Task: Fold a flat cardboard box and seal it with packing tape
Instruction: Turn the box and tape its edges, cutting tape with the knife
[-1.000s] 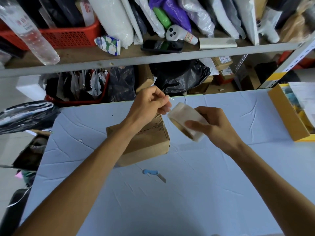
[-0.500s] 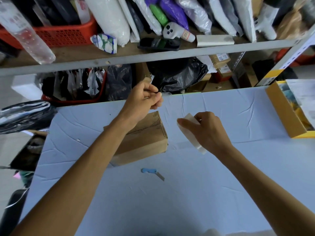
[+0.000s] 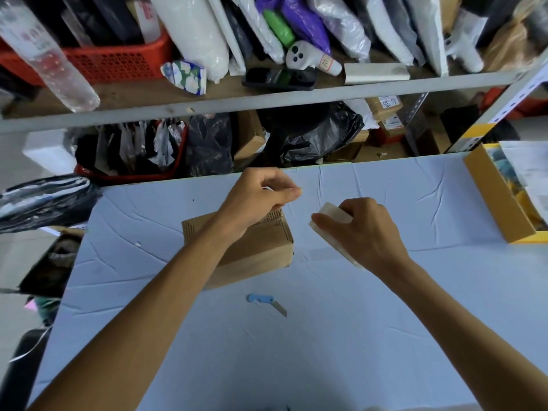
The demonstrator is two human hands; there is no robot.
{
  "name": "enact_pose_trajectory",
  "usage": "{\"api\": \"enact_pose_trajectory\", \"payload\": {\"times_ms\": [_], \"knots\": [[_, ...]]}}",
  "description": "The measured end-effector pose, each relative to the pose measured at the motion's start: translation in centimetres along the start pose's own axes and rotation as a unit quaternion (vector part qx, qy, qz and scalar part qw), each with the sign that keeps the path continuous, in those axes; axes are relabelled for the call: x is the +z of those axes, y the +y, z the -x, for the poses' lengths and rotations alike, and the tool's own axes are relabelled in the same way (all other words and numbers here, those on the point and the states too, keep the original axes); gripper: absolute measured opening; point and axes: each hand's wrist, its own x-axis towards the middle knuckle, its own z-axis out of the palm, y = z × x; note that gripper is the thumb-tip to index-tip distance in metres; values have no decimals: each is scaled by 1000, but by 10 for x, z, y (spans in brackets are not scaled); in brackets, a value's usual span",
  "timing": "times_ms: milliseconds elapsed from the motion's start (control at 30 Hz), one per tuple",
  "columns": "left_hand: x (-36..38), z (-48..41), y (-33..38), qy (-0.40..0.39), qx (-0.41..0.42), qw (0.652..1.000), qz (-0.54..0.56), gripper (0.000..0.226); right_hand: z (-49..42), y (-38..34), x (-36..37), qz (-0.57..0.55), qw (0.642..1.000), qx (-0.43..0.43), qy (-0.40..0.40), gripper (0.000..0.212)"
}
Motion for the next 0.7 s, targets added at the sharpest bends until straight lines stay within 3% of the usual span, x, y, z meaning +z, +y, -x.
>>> {"api": "enact_pose_trajectory", "payload": {"times_ms": [133,300,500,700], "knots": [[-1,0,-1,5,-23,998,57,7,-1,-1,-2,7,1000,1,14,42],[0,1,-2,34,22,999,-3,17,3,1,-6,-20,1000,-21,4,45],[-8,-7,-6,114,102,981,-119,15,4,3,-13,-121,987,-40,-102,28],[-11,-19,-11,131,108,978,-118,14,-5,14,-7,-154,971,23,-181,49]]}}
